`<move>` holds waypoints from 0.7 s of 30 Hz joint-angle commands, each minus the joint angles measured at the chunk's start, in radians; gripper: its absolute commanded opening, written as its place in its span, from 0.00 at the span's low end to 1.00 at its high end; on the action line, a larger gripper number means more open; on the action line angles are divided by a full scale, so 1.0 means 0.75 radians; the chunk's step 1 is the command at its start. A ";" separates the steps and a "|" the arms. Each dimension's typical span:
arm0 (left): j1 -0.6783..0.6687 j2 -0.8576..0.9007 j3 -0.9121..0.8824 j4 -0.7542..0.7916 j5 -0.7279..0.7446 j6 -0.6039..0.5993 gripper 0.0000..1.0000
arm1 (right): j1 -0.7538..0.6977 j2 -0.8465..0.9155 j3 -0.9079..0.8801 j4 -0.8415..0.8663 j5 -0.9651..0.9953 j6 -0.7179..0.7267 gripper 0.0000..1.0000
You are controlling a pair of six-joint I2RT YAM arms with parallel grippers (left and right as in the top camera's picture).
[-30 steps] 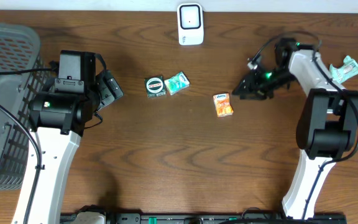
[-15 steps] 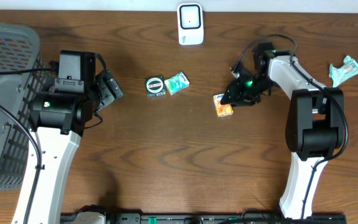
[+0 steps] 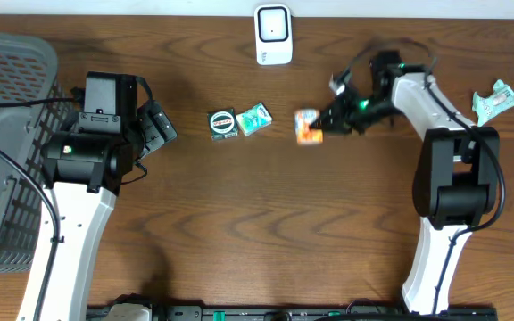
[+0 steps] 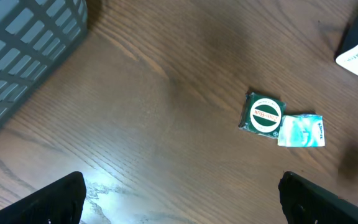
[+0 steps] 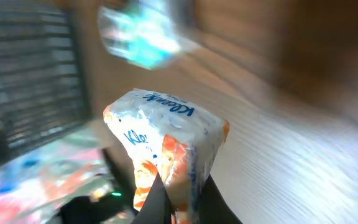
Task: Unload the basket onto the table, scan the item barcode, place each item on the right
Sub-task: 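Regrasp the Kleenex pack and raise it toward the scanner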
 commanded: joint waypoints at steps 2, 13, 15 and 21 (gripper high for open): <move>0.006 -0.002 0.018 -0.005 -0.008 0.013 0.98 | -0.011 -0.004 0.100 0.058 -0.552 -0.179 0.01; 0.006 -0.002 0.018 -0.005 -0.008 0.013 0.98 | -0.011 -0.004 0.103 0.281 -0.753 -0.072 0.01; 0.006 -0.002 0.018 -0.005 -0.008 0.013 0.98 | -0.011 -0.004 0.103 0.302 -0.753 -0.121 0.01; 0.006 -0.002 0.018 -0.005 -0.008 0.013 0.98 | -0.011 -0.004 0.103 0.681 -0.753 0.073 0.01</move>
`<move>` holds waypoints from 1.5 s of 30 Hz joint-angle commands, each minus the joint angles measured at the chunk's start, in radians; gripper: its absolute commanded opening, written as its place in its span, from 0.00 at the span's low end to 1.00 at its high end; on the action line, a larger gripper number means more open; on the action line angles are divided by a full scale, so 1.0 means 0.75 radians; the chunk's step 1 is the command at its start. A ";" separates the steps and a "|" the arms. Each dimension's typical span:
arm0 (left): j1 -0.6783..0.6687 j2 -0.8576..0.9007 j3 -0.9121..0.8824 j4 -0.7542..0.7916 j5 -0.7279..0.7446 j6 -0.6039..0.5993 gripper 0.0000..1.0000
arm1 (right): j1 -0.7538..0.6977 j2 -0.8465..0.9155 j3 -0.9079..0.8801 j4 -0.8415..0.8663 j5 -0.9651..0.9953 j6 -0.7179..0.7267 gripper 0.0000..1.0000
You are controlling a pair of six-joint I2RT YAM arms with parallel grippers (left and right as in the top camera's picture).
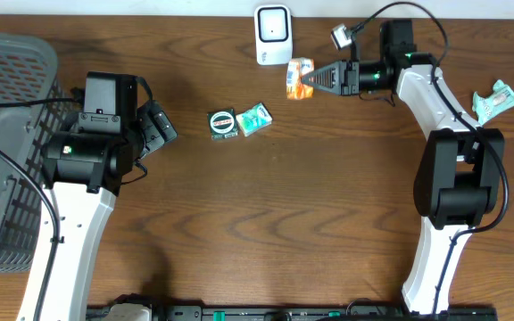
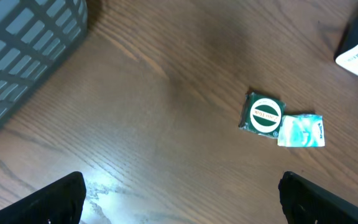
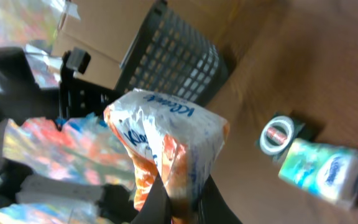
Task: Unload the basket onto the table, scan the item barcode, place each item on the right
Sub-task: 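Regrasp the Kleenex pack and raise it toward the scanner, then hold the Kleenex pack under the scanner with the right gripper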
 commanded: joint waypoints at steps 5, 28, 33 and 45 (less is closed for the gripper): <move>0.006 -0.002 0.018 -0.005 -0.008 0.013 0.98 | 0.015 -0.004 0.018 0.529 -0.046 0.584 0.01; 0.006 -0.002 0.018 -0.005 -0.008 0.013 0.98 | 0.145 -0.004 0.018 0.687 0.086 0.777 0.01; 0.006 -0.002 0.018 -0.005 -0.008 0.013 0.98 | 0.232 -0.004 0.018 0.682 0.470 0.763 0.01; 0.006 -0.002 0.018 -0.005 -0.008 0.013 0.98 | 0.313 -0.004 0.440 -0.041 2.134 0.117 0.01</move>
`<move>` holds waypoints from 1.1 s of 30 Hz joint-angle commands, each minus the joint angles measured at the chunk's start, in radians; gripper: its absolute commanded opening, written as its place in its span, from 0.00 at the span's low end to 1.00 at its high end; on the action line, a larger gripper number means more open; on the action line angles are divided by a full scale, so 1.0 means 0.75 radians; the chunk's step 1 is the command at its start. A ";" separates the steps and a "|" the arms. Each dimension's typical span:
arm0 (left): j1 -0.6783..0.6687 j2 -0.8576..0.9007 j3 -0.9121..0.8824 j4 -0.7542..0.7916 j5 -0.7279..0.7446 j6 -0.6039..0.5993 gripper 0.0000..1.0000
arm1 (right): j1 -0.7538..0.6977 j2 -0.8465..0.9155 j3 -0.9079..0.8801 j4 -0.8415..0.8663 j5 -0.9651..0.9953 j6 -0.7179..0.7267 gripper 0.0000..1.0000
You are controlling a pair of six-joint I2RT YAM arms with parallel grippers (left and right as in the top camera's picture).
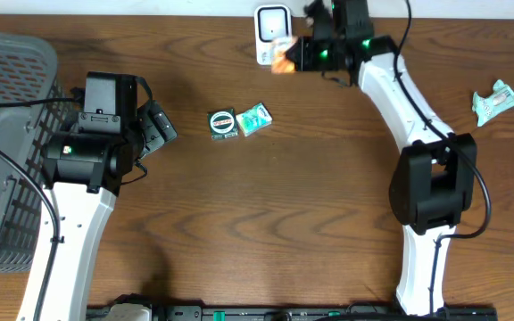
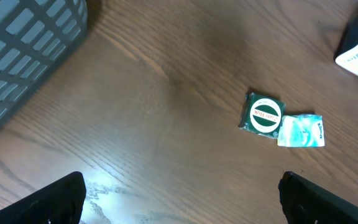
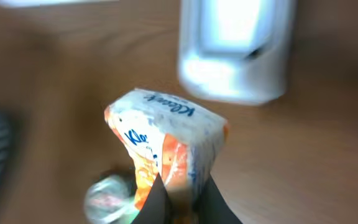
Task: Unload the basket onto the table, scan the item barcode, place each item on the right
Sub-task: 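Hold the Kleenex pack under the scanner with the right gripper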
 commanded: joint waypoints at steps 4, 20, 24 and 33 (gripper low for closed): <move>0.006 -0.002 0.018 -0.005 -0.008 0.013 0.98 | 0.077 -0.004 0.144 0.071 0.747 -0.473 0.01; 0.006 -0.002 0.018 -0.005 -0.008 0.013 0.98 | 0.242 0.296 0.143 0.797 0.807 -1.411 0.01; 0.006 -0.002 0.018 -0.005 -0.008 0.013 0.98 | 0.237 0.345 0.142 0.786 0.781 -1.539 0.01; 0.006 -0.002 0.018 -0.005 -0.008 0.013 0.98 | 0.200 0.351 0.142 0.630 0.737 -1.568 0.01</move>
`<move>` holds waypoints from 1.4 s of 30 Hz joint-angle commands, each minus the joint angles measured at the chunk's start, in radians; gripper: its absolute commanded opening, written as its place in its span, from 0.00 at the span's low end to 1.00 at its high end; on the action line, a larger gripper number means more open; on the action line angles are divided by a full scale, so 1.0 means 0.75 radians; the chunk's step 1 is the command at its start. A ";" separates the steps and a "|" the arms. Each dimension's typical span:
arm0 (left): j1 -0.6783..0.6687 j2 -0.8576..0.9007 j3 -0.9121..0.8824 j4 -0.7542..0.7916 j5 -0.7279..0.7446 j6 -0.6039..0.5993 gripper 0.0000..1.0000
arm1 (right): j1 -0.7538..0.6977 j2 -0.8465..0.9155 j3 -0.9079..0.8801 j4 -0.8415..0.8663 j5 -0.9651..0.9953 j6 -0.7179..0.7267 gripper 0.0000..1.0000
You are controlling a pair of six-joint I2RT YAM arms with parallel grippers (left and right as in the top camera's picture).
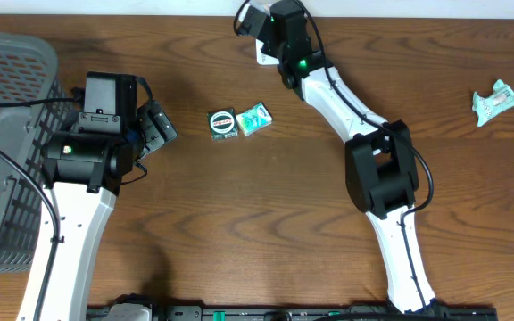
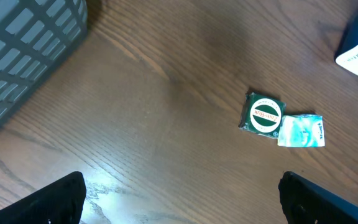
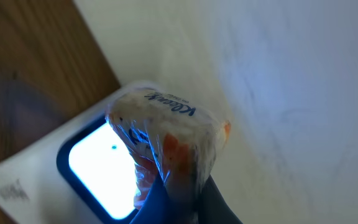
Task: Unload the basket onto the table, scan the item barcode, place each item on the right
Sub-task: 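Hold the Kleenex pack under the scanner with the right gripper, then carry the Kleenex pack right and drop it at the table edge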
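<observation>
A tissue pack [image 3: 166, 127], white with orange print and blue lettering, is pinched between the fingers of my right gripper [image 3: 178, 194]. It hangs just in front of the lit window of the white barcode scanner [image 3: 95, 168]. Overhead, my right gripper [image 1: 275, 25] covers most of the scanner [image 1: 263, 56] at the table's far edge, and the pack is hidden there. My left gripper [image 2: 182, 193] hovers open over bare wood at the left [image 1: 157, 125], far from the scanner.
A green packet with a round label [image 1: 223, 123] and a teal tissue packet [image 1: 253, 117] lie side by side mid-table. A grey basket [image 1: 7, 134] stands at the left edge. More packets [image 1: 493, 98] lie at the far right.
My right gripper has moved left with the tissue pack, from beside the scanner to over it. The pack now faces the scanner's lit window. The left arm has not moved.
My right gripper held the tissue pack low over mid-table, right of the two packets. Then it held the pack near the scanner's right side, then right next to the scanner, and now before its lit window. The left arm stayed still throughout.
</observation>
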 commanded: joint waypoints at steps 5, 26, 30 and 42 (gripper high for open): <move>0.006 -0.002 0.018 -0.004 -0.008 0.013 0.98 | -0.042 -0.001 0.007 -0.122 -0.052 -0.045 0.01; 0.006 -0.002 0.018 -0.004 -0.008 0.013 0.98 | -0.552 -0.289 0.006 -0.703 0.456 0.580 0.01; 0.006 -0.002 0.018 -0.004 -0.008 0.013 0.98 | -0.733 -0.289 0.006 -0.886 0.456 0.876 0.01; 0.006 -0.002 0.018 -0.004 -0.008 0.013 0.98 | -1.015 -0.289 0.006 -1.148 -0.272 1.117 0.99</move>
